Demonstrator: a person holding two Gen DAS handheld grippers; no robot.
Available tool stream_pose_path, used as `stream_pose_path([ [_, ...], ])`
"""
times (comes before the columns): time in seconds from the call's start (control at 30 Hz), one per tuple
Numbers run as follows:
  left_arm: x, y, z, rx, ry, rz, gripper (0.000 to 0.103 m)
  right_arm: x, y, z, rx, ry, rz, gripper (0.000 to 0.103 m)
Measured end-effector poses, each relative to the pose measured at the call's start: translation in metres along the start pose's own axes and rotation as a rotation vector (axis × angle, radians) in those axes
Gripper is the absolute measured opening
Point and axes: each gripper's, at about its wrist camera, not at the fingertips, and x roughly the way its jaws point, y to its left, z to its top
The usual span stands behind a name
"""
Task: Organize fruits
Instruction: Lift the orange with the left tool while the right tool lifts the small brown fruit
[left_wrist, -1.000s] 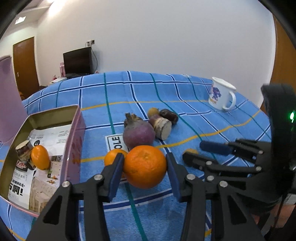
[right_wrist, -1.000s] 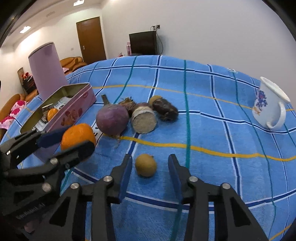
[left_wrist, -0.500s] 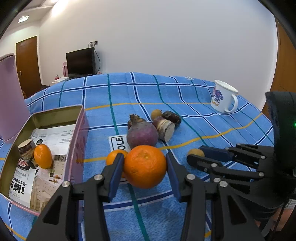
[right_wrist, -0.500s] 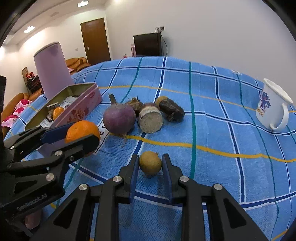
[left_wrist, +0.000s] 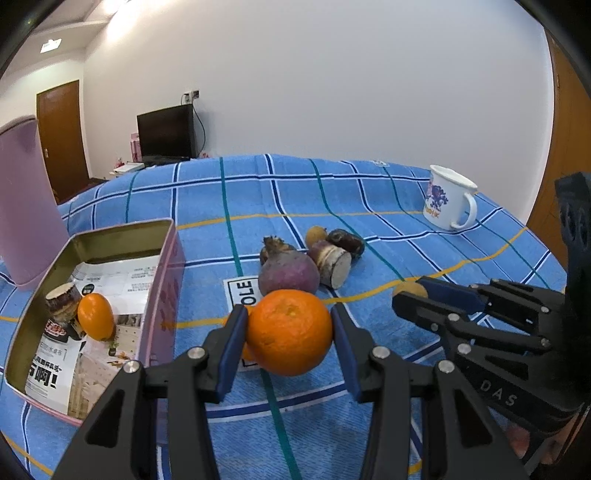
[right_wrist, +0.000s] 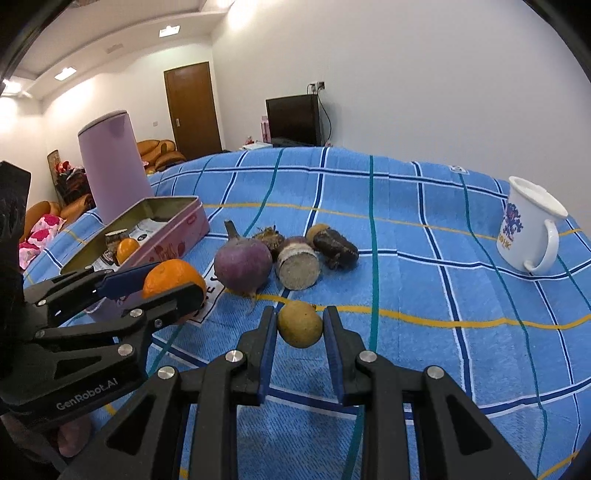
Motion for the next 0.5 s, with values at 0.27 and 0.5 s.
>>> stream_pose_path([
  [0.27, -0.006, -0.002, 0.000, 0.013, -0.025, 0.010, 0.048, -0.006, 0.001, 0.000, 0.000, -0.037, -0.006, 0.027],
  [0.5, -0.010, -0.003, -0.001, 0.019, -0.044, 0.016, 0.048, -0.012, 0.001, -0.001, 0.002, -0.067, -0.005, 0.027],
])
